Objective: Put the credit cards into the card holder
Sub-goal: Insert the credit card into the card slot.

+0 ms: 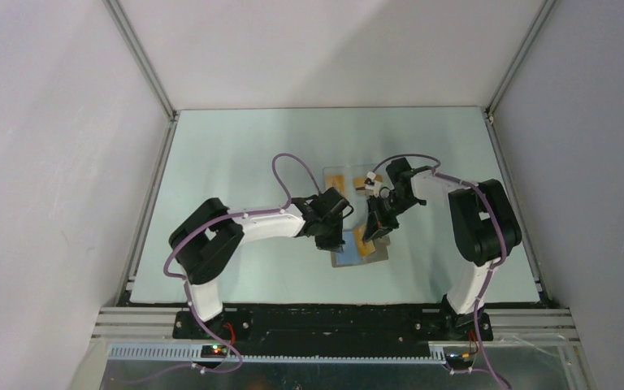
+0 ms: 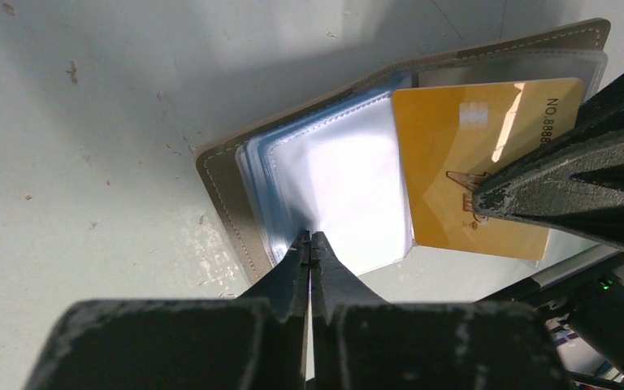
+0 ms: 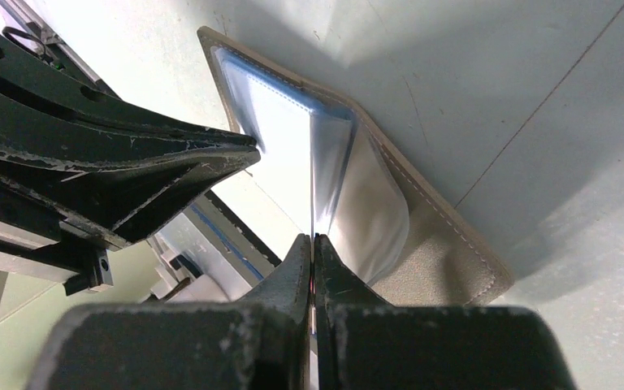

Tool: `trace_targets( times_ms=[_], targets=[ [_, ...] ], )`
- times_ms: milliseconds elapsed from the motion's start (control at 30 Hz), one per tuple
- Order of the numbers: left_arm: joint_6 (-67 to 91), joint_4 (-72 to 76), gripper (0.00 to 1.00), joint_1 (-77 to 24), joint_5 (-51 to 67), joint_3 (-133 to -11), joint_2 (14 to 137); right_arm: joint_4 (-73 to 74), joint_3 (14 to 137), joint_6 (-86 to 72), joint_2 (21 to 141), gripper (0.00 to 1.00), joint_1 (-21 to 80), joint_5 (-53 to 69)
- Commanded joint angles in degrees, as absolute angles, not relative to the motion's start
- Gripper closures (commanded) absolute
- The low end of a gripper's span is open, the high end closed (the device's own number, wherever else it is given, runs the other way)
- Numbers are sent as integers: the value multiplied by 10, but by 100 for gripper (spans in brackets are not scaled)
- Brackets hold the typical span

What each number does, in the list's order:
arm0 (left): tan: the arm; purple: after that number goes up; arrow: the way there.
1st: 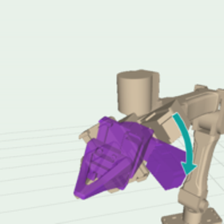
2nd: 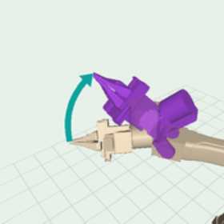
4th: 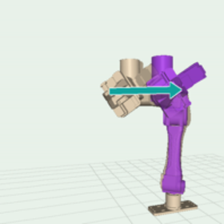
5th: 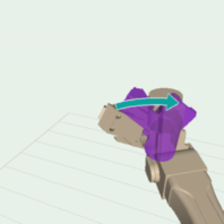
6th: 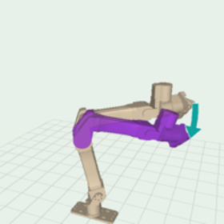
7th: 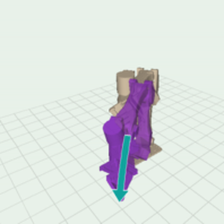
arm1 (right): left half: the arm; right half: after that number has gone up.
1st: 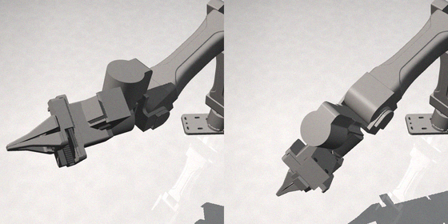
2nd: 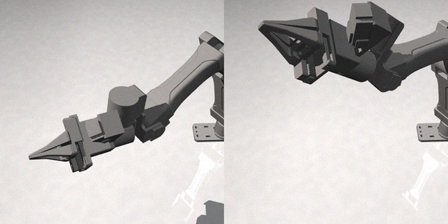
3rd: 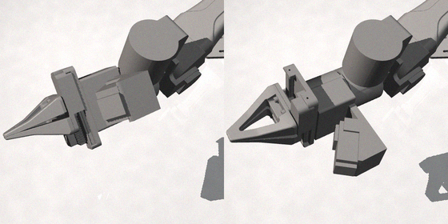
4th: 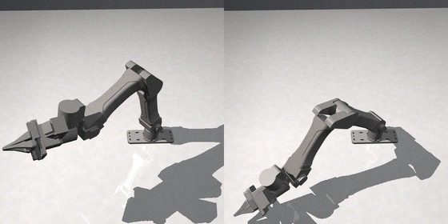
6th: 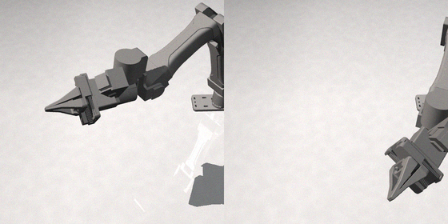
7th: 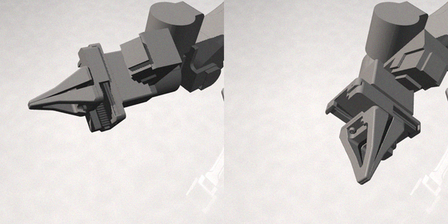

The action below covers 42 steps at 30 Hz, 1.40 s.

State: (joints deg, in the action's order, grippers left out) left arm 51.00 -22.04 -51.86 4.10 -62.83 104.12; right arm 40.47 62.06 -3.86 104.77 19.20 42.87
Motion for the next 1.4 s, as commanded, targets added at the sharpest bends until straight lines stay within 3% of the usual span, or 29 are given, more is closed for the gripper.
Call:
trace_targets(
  times_ms=[0,533,1033,1367],
  targets=[
    [497,-257,100,-511,6,-626,1068,463,629,-21,1064,100,203,434],
    [499,-259,100,-509,7,-626,1071,466,602,-66,997,100,193,303],
    [498,-259,100,-509,12,-627,1077,424,586,-43,1031,100,211,448],
    [498,-259,100,-509,12,-628,1078,416,584,-34,1023,100,209,474]
  ],
)
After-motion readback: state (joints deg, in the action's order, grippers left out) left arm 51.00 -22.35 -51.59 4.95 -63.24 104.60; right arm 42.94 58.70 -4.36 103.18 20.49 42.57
